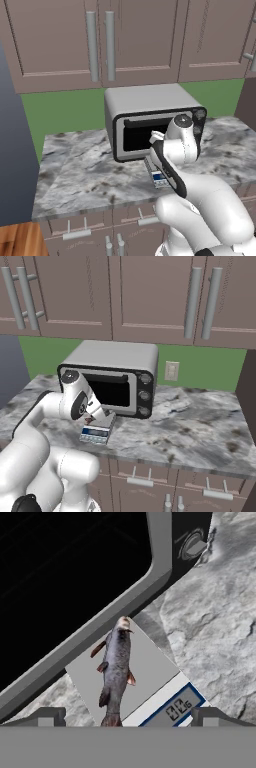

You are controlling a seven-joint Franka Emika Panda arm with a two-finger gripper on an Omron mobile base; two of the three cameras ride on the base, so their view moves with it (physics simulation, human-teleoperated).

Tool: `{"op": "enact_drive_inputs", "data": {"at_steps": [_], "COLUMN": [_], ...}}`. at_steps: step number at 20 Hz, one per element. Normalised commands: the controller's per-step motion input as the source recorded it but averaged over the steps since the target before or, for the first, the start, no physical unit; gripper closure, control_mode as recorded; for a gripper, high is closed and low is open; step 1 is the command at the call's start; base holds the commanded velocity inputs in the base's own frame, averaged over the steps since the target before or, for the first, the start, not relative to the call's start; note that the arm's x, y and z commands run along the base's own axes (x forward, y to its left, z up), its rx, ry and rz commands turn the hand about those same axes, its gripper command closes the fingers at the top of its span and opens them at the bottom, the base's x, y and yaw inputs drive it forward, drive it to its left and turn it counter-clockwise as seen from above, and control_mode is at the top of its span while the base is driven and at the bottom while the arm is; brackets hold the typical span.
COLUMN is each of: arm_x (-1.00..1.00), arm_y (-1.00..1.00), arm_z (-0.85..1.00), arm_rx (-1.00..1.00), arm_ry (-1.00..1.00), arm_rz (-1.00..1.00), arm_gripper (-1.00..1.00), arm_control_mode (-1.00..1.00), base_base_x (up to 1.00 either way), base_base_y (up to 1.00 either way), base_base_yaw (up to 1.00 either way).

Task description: Take the fish from the fridge and place it on the digital scale on the counter by the fridge. Wait a few seconds for a reading, then move it to the plate on the dining counter.

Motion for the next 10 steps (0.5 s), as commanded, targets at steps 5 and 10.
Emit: {"op": "enact_drive_inputs", "data": {"at_steps": [5,10], "arm_x": [0.00,0.00], "arm_y": [0.00,0.00], "arm_z": [0.00,0.00], "arm_rx": [0.00,0.00], "arm_ry": [0.00,0.00], "arm_rz": [0.00,0.00], "arm_gripper": [-1.00,-1.00], "arm_control_mode": [-1.00,-1.00], "base_base_x": [0.00,0.00], "base_base_y": [0.00,0.00], "base_base_yaw": [0.00,0.00]}}
